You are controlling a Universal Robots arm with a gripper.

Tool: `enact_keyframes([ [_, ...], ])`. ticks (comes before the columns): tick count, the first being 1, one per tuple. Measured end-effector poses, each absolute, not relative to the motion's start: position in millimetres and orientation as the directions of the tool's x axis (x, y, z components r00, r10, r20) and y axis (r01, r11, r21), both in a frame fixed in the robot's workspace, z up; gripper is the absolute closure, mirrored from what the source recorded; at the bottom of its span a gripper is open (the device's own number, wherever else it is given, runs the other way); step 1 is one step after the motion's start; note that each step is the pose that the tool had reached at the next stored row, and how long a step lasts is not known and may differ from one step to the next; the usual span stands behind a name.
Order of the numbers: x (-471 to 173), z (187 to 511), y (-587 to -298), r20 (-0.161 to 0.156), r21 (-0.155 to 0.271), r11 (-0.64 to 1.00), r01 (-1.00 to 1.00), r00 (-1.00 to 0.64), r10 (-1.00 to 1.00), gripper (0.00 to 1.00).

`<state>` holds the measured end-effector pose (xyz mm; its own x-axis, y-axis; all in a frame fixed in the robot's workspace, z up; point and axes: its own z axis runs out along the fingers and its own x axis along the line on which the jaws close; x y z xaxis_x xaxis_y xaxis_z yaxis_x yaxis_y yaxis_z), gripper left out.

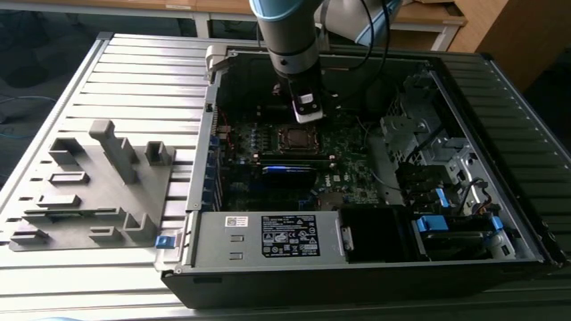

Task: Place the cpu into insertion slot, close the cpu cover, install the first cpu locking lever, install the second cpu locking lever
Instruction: 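Install the first cpu locking lever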

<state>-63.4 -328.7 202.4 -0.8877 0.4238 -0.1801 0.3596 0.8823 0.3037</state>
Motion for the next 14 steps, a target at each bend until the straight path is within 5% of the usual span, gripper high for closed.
enact_keyframes([
  [14,-71.7,201.2,-326.4,-0.177,0.310,0.877,0.366,-0.884,0.432,0.89],
])
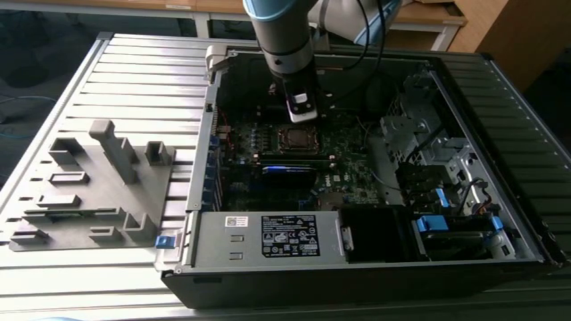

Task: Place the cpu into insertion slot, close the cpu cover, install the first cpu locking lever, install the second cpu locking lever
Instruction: 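Install the first cpu locking lever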

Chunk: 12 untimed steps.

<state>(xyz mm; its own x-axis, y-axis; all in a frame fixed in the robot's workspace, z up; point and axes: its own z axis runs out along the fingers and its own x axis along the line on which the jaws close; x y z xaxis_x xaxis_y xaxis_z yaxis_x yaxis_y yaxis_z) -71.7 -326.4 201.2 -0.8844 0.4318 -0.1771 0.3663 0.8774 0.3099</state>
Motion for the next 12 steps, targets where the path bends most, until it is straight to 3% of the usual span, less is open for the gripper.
enact_keyframes([
  [12,-71.8,199.6,-322.2,-0.176,0.311,0.871,0.381,-0.877,0.447,0.89],
])
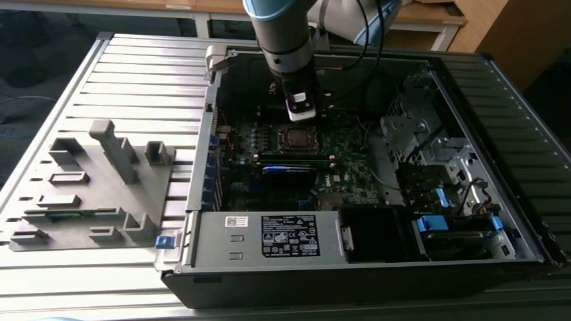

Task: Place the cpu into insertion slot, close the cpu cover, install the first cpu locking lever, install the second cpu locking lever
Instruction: 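Install the first cpu locking lever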

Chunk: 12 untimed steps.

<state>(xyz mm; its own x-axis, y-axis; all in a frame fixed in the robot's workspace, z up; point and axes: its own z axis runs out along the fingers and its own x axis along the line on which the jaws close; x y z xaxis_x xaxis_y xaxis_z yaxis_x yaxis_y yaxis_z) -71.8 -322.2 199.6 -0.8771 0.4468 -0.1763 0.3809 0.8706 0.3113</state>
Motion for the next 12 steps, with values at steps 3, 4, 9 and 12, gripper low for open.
enact_keyframes([
  [3,-72.1,198.9,-322.1,-0.180,0.314,0.870,0.380,-0.876,0.447,0.89],
  [4,-72.3,198.7,-322.2,-0.181,0.315,0.870,0.379,-0.876,0.447,0.89],
  [9,-72.4,198.6,-322.2,-0.182,0.315,0.870,0.379,-0.876,0.447,0.89],
  [12,-73.7,198.0,-322.2,-0.184,0.316,0.870,0.378,-0.875,0.447,0.89],
])
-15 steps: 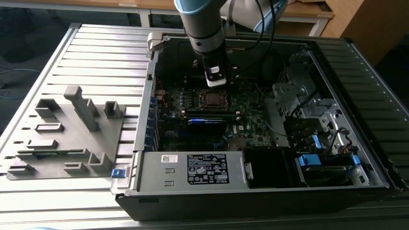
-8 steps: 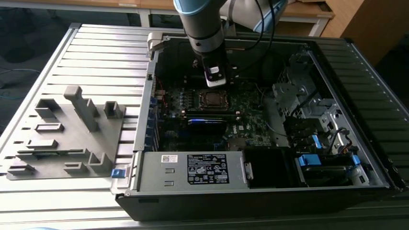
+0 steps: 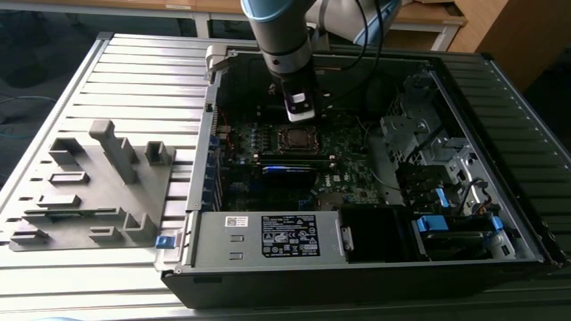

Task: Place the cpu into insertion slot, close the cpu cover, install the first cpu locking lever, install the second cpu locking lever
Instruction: 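Install the first cpu locking lever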

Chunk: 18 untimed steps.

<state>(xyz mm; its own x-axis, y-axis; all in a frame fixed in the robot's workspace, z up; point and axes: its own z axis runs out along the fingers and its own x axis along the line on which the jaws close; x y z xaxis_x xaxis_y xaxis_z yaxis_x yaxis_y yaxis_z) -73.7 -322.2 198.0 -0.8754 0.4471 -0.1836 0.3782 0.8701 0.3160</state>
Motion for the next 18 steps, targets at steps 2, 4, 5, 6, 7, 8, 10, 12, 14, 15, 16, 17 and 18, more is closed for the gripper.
enact_keyframes([
  [2,-74.2,197.3,-322.2,-0.185,0.316,0.870,0.378,-0.875,0.447,0.89],
  [4,-74.2,195.7,-322.2,-0.187,0.314,0.871,0.377,-0.875,0.446,0.89],
  [5,-74.2,194.8,-322.2,-0.188,0.313,0.872,0.377,-0.875,0.446,0.89],
  [6,-74.3,194.3,-322.2,-0.189,0.311,0.872,0.377,-0.875,0.446,0.89],
  [7,-74.3,193.9,-322.2,-0.192,0.307,0.874,0.377,-0.875,0.445,0.89],
  [8,-74.2,193.7,-322.2,-0.193,0.304,0.875,0.377,-0.875,0.444,0.89],
  [10,-74.2,193.7,-322.2,-0.194,0.302,0.876,0.377,-0.875,0.444,0.89],
  [12,-74.2,193.7,-322.2,-0.198,0.294,0.878,0.377,-0.875,0.442,0.89],
  [14,-74.2,193.6,-322.2,-0.202,0.288,0.880,0.377,-0.875,0.440,0.89],
  [15,-74.2,193.6,-322.3,-0.203,0.287,0.881,0.377,-0.875,0.440,0.89],
  [16,-74.2,193.6,-322.3,-0.203,0.286,0.881,0.377,-0.875,0.440,0.89],
  [17,-74.2,193.6,-322.3,-0.203,0.286,0.881,0.377,-0.875,0.440,0.89],
  [18,-74.2,193.5,-322.3,-0.203,0.286,0.881,0.377,-0.875,0.440,0.89],
])
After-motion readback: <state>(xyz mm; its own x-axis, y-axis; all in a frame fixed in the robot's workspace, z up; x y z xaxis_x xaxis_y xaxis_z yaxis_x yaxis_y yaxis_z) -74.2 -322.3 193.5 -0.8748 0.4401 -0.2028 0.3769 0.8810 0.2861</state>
